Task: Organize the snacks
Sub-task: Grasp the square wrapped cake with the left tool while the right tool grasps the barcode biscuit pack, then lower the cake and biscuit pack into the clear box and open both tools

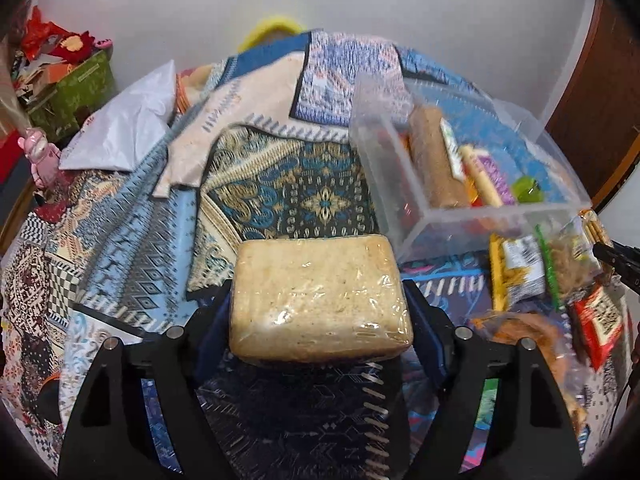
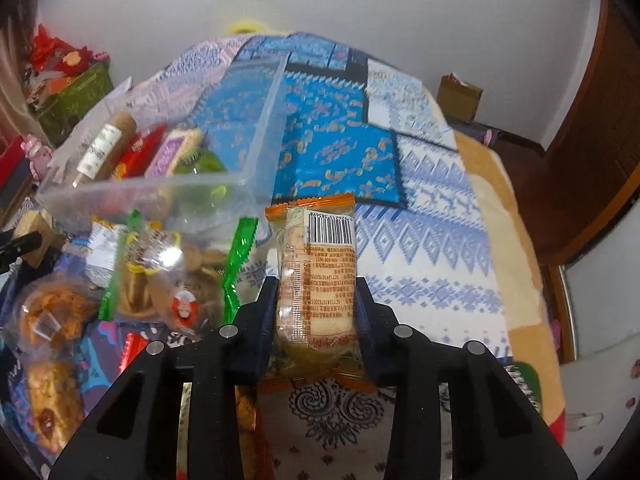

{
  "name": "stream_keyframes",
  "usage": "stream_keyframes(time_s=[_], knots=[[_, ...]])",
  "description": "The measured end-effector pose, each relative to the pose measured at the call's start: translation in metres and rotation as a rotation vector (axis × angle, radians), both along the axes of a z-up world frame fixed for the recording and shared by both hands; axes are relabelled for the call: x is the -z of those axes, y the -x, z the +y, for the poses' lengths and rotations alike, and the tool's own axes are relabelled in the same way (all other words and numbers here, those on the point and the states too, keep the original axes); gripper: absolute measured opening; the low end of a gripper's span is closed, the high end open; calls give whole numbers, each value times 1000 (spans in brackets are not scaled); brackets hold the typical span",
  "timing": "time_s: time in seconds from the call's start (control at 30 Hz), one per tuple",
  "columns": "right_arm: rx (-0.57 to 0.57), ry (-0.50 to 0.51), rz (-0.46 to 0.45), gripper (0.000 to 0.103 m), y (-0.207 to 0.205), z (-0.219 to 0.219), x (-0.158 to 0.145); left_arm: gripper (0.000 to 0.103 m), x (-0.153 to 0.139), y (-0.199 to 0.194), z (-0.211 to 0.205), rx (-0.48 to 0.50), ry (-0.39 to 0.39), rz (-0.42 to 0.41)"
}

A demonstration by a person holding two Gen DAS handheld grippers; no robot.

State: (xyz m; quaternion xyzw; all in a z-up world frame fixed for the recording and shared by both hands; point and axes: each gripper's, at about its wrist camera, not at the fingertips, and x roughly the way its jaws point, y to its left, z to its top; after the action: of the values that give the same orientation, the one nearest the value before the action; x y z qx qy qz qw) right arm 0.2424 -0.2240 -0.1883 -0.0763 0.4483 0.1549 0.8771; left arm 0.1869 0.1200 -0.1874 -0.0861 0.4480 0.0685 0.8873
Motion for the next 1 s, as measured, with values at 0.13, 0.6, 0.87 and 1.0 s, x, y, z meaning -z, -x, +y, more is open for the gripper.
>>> stream_keyframes(time_s=[0.13, 0.6, 0.87, 1.0], knots=[[4, -17, -48, 33, 4, -3, -23, 78, -26, 7, -3, 4, -8, -54], [-37, -106, -195, 33, 3, 18, -85, 78, -96, -8, -39, 73, -7, -204], [-76, -125, -191, 33, -14, 45, -80, 78, -91, -45, -69, 116, 40, -194], [-95, -126, -165, 33, -30, 59, -70, 78, -79, -66, -84, 143, 53, -171]])
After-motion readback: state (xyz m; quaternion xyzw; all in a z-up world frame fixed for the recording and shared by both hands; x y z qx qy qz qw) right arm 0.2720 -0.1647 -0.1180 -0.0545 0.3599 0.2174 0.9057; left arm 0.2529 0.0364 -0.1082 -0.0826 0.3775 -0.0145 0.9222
